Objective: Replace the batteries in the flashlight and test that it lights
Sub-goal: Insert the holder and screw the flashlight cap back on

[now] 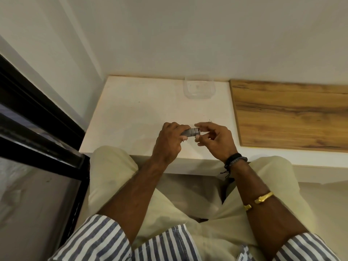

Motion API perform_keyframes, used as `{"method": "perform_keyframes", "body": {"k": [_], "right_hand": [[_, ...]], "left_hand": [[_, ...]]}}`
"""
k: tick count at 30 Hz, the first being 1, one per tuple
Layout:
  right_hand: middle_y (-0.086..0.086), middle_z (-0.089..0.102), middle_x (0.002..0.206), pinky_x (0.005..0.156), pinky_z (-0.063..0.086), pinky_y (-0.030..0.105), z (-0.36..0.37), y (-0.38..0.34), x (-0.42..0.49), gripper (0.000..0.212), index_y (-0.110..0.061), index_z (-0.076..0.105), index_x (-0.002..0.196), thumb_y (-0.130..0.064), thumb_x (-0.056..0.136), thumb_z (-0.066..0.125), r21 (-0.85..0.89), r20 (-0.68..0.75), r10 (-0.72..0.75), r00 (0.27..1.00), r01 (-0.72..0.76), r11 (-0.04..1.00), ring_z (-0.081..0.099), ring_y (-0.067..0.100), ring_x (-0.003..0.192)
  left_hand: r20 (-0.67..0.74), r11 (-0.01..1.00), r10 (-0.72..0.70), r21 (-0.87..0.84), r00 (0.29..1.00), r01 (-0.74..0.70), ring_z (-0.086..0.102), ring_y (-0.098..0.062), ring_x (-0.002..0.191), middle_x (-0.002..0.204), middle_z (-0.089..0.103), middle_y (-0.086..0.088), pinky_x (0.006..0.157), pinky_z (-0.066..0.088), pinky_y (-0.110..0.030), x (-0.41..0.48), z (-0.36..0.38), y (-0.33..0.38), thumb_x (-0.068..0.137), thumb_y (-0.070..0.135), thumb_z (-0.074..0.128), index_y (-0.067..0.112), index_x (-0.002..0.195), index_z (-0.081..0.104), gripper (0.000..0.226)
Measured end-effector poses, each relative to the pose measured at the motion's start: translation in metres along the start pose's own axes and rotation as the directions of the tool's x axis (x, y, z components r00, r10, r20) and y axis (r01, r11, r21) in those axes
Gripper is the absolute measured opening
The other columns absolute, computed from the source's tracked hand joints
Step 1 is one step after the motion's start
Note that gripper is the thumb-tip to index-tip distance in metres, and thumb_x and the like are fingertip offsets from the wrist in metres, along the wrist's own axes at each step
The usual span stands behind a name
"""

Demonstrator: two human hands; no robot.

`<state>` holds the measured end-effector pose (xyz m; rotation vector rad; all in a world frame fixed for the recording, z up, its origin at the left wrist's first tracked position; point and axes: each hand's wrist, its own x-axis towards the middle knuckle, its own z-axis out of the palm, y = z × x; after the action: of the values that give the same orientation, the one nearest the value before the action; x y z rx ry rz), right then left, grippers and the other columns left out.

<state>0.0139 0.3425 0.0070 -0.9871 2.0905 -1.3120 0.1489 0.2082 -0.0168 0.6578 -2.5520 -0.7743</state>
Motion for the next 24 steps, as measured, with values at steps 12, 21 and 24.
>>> {"method": "perform_keyframes", "body": {"k": [12, 21, 24], "right_hand": [[-0.003, 0.073, 0.097, 0.063, 0.065, 0.036, 0.0009, -0.0047, -0.0029, 0.042, -0.022, 0.067, 0.117, -0.054, 0.091, 0.066, -0.053, -0.046, 0.105, 0.993, -0.108, 0.993, 0.075, 0.014, 0.068], [-0.001, 0.075, 0.077, 0.06, 0.064, 0.04, 0.0001, -0.0038, -0.0025, 0.022, -0.015, 0.075, 0.102, -0.035, 0.095, 0.07, -0.077, -0.052, 0.028, 0.998, -0.032, 0.997, 0.072, 0.013, 0.06], [-0.002, 0.072, 0.064, 0.059, 0.063, 0.038, 0.0008, -0.0047, -0.0037, 0.046, -0.019, 0.071, 0.079, -0.06, 0.095, 0.058, -0.176, -0.095, 0.076, 0.993, -0.092, 0.98, 0.069, 0.011, 0.05]], "left_hand": [[0.002, 1.0, 0.012, 0.006, 1.0, -0.012, 0.056, -0.026, 0.1, 0.111, 0.07, -0.009, 0.081, 0.052, -0.038, 0.0012, 0.0008, -0.0005, 0.089, 0.003, 0.069, 0.012, 0.123, 0.067, 0.036], [0.018, 1.0, 0.013, 0.021, 1.0, -0.014, 0.054, -0.025, 0.101, 0.11, 0.07, -0.008, 0.081, 0.052, -0.039, 0.0009, 0.0007, -0.0009, 0.09, 0.005, 0.068, 0.014, 0.123, 0.066, 0.034], [0.028, 0.999, 0.042, 0.029, 0.999, -0.043, 0.055, -0.025, 0.101, 0.111, 0.07, -0.009, 0.082, 0.051, -0.038, 0.0011, 0.0002, 0.0015, 0.089, 0.006, 0.07, 0.013, 0.123, 0.066, 0.035]]}}
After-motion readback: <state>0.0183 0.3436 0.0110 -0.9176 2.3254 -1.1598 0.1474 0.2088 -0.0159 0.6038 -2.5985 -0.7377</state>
